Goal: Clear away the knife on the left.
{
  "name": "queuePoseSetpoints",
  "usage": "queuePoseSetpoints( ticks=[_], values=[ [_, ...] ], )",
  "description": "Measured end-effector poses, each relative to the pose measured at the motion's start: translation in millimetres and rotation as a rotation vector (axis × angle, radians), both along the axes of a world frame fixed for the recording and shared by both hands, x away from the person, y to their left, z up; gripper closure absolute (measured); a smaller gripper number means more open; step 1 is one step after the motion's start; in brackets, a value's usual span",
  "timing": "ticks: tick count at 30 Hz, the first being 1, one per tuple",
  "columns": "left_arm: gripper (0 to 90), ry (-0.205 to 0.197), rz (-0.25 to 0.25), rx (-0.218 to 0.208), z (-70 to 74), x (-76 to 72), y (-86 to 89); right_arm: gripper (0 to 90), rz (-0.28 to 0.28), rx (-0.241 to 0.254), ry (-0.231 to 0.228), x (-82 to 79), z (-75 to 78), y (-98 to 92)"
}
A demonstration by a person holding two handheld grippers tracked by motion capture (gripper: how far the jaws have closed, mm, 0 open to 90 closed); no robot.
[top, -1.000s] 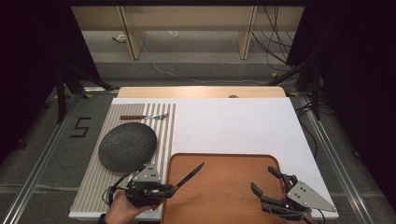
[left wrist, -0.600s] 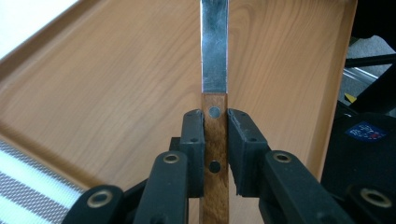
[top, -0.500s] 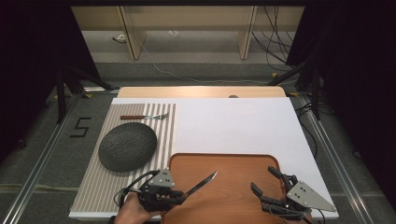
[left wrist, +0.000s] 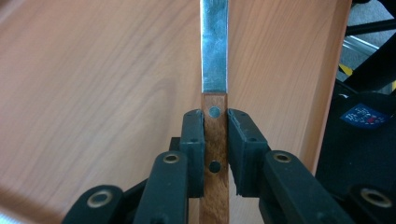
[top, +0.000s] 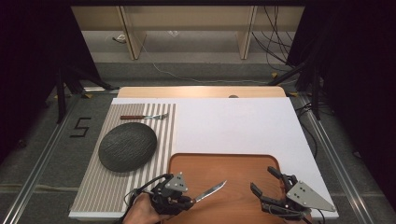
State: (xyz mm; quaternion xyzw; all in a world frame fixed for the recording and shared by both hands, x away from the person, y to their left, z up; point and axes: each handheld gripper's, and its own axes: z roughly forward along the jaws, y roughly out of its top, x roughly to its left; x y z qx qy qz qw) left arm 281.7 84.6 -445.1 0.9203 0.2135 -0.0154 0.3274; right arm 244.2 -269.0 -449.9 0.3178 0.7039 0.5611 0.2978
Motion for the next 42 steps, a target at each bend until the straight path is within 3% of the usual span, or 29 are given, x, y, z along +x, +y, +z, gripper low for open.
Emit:
queuePoseSetpoints(
  ticks=[6, 17, 21, 29, 36, 40, 42],
  values=[
    [77.0, 0.023, -0.014, 0.037, -7.3, 1.1, -11.3, 23.3, -0.001, -0.001, 0.0, -0.1, 0.0, -0.2],
    [76.9, 0.076, 0.009, 0.041, -17.4, 6.7, -12.8, 23.3, 0.003, -0.004, 0.003, 0.1, -0.3, 0.5],
    [76.8, 0.073, 0.019, 0.063, -21.2, 6.5, -15.2, 23.5, -0.006, -0.002, -0.005, -0.1, 0.3, -0.2],
    [75.4, 0.08, 0.017, 0.063, -25.1, 6.7, -16.9, 23.5, -0.003, 0.001, -0.004, -0.2, 0.5, -0.5],
    [40.7, 0.012, 0.04, -0.004, -16.8, 3.8, -16.3, 23.5, -0.001, 0.003, -0.004, -0.2, 0.7, -0.8],
    [28.7, -0.058, 0.042, -0.064, -9.7, -0.2, -16.3, 23.5, 0.001, 0.003, -0.003, -0.1, 0.6, -0.8],
    [23.9, -0.092, 0.035, -0.068, -6.8, -2.8, -17.5, 23.5, -0.001, 0.004, -0.004, -0.2, 0.8, -1.1]
  ],
)
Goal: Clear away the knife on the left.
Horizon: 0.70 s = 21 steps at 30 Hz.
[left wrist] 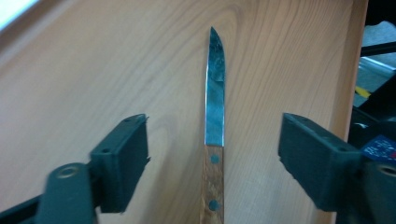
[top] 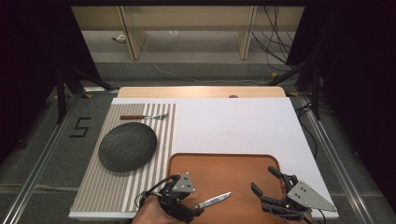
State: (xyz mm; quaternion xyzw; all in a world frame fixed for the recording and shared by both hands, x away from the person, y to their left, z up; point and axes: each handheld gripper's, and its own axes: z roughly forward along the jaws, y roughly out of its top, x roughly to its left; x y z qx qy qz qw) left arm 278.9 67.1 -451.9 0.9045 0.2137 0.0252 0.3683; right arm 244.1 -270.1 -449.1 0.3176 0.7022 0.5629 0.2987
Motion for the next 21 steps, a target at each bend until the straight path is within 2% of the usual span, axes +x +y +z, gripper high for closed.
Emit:
queuePoseSetpoints(
  ticks=[3, 6, 7, 10, 12, 16, 21],
  values=[
    [19.3, -0.042, -0.016, -0.019, 3.8, -4.6, -2.0, 23.5, 0.001, -0.001, 0.0, -0.1, 0.0, -0.1],
    [19.7, -0.065, -0.034, -0.033, 5.9, -7.0, -3.1, 23.5, 0.002, -0.002, 0.0, -0.1, -0.1, 0.2],
    [22.6, -0.089, -0.047, -0.048, 7.8, -9.7, -3.9, 23.5, 0.002, -0.002, 0.0, -0.1, -0.2, 0.4],
    [29.0, -0.109, -0.073, -0.059, 8.3, -11.8, -5.9, 23.5, 0.001, -0.005, 0.002, 0.1, -0.3, 0.3],
    [35.4, -0.11, -0.084, -0.068, 7.3, -12.8, -7.8, 23.5, 0.0, -0.005, 0.0, 0.0, -0.4, 0.7],
    [40.4, -0.092, -0.096, -0.066, 3.8, -12.8, -12.8, 23.5, 0.001, -0.006, 0.002, 0.1, -0.6, 0.8],
    [55.2, -0.079, -0.112, -0.029, -3.8, -12.2, -19.8, 23.5, -0.001, -0.005, 0.0, 0.1, -0.5, 0.7]
  ],
)
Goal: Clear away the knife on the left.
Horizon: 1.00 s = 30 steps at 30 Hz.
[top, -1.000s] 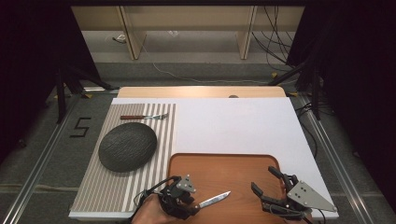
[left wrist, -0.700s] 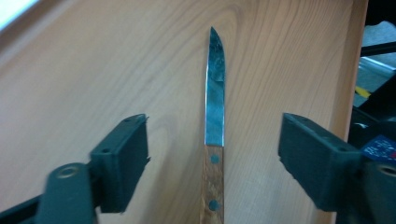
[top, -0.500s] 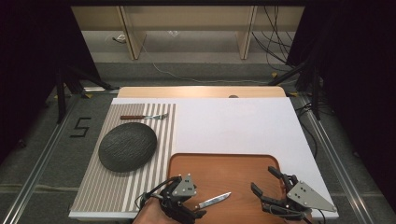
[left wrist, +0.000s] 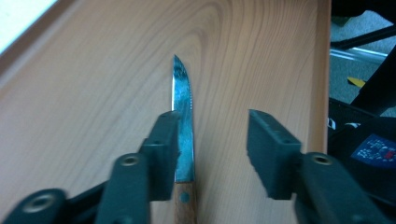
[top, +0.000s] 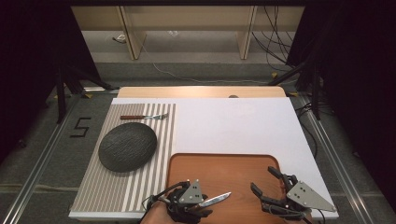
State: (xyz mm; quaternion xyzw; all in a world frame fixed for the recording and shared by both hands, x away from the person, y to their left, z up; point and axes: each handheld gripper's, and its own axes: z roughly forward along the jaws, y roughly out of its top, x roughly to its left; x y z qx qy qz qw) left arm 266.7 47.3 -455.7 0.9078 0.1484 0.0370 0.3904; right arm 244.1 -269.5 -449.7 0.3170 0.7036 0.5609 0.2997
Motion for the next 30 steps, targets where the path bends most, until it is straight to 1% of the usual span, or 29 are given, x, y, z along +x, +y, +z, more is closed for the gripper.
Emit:
queuePoseSetpoints(
  ticks=[2, 4, 7, 9, 10, 12, 16, 18, 20, 22, 25, 27, 28, 30],
  values=[
    [60.5, 0.01, 0.009, 0.012, -2.6, 0.5, -1.9, 23.6, 0.0, -0.001, -0.001, 0.0, 0.0, 0.0],
    [68.8, 0.018, 0.005, 0.02, -5.3, 0.9, -2.7, 23.6, 0.002, 0.0, -0.001, 0.0, -0.1, 0.1],
    [81.7, 0.01, -0.011, 0.026, -9.3, 0.3, -3.3, 23.6, 0.0, -0.001, -0.001, -0.1, 0.0, 0.0],
    [85.6, 0.011, -0.02, 0.03, -10.7, 0.2, -3.7, 23.6, 0.0, -0.001, -0.001, -0.1, 0.0, 0.0],
    [87.4, 0.016, -0.022, 0.055, -13.3, 0.1, -5.0, 23.7, 0.0, 0.0, -0.001, 0.1, -0.1, 0.1],
    [89.3, 0.023, -0.024, 0.088, -16.0, -0.1, -6.5, 23.7, 0.002, 0.0, -0.001, 0.1, -0.1, 0.2],
    [89.5, 0.02, -0.012, 0.109, -18.9, 0.3, -7.8, 23.7, 0.001, -0.001, 0.0, -0.1, 0.1, -0.2],
    [89.6, 0.025, -0.009, 0.115, -20.3, 1.4, -7.2, 23.7, 0.0, -0.001, 0.0, -0.1, 0.1, -0.3],
    [89.6, 0.025, -0.006, 0.12, -21.4, 2.3, -6.4, 23.7, 0.0, 0.0, 0.0, 0.0, 0.2, -0.3],
    [89.6, 0.03, -0.001, 0.116, -22.1, 3.0, -6.0, 23.8, 0.0, -0.001, 0.0, -0.1, 0.1, -0.1],
    [89.7, 0.025, 0.007, 0.114, -23.0, 4.7, -5.2, 23.8, 0.0, -0.001, 0.0, -0.1, 0.0, 0.0],
    [89.7, 0.031, 0.011, 0.113, -23.7, 6.3, -4.0, 23.8, 0.0, -0.001, 0.0, 0.0, 0.0, 0.0],
    [89.7, 0.035, 0.014, 0.106, -24.1, 6.8, -3.4, 23.8, 0.0, 0.0, 0.0, 0.0, 0.0, 0.0],
    [89.7, 0.038, 0.014, 0.112, -23.5, 7.4, -2.3, 23.8, 0.001, -0.001, 0.0, -0.1, 0.2, -0.1]
  ],
)
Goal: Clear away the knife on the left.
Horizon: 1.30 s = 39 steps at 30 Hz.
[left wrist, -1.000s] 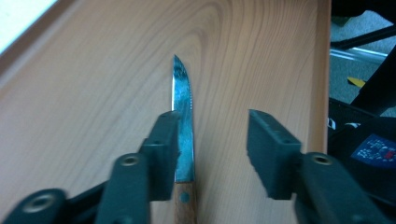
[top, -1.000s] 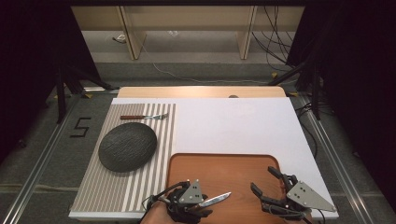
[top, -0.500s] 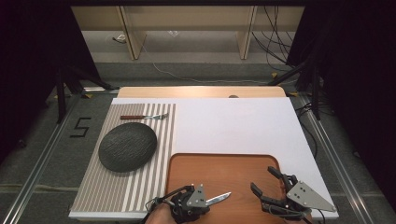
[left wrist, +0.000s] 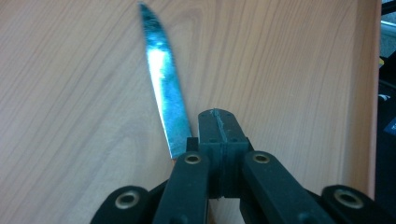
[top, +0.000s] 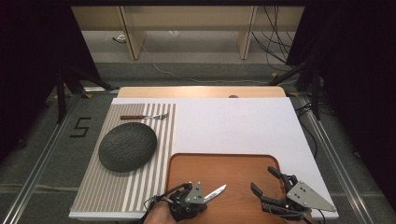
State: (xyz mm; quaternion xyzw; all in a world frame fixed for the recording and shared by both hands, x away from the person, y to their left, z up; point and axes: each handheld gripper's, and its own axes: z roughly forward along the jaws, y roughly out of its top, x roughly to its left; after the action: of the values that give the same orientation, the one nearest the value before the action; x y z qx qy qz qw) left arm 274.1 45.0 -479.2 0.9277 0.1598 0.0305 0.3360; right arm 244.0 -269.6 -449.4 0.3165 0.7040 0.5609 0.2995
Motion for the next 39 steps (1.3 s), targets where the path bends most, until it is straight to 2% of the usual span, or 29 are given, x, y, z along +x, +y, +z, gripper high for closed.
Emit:
queuePoseSetpoints(
  ticks=[7, 19, 29, 39],
  values=[
    [89.7, 0.008, 0.025, 0.004, 0.5, 4.1, 7.5, 23.8, 0.0, 0.004, 0.0, -0.2, 0.2, -0.4],
    [89.7, 0.03, 0.036, 0.016, 1.7, 6.6, 19.5, 23.8, -0.001, 0.004, -0.001, -0.4, 0.4, -0.5],
    [89.8, 0.041, 0.068, 0.023, 2.4, 11.5, 32.8, 23.8, 0.0, 0.003, -0.002, -0.6, 0.6, -0.5],
    [89.8, 0.038, 0.122, 0.025, 2.5, 19.0, 46.6, 23.8, 0.001, 0.002, -0.003, -0.5, 0.5, -0.3]
  ],
)
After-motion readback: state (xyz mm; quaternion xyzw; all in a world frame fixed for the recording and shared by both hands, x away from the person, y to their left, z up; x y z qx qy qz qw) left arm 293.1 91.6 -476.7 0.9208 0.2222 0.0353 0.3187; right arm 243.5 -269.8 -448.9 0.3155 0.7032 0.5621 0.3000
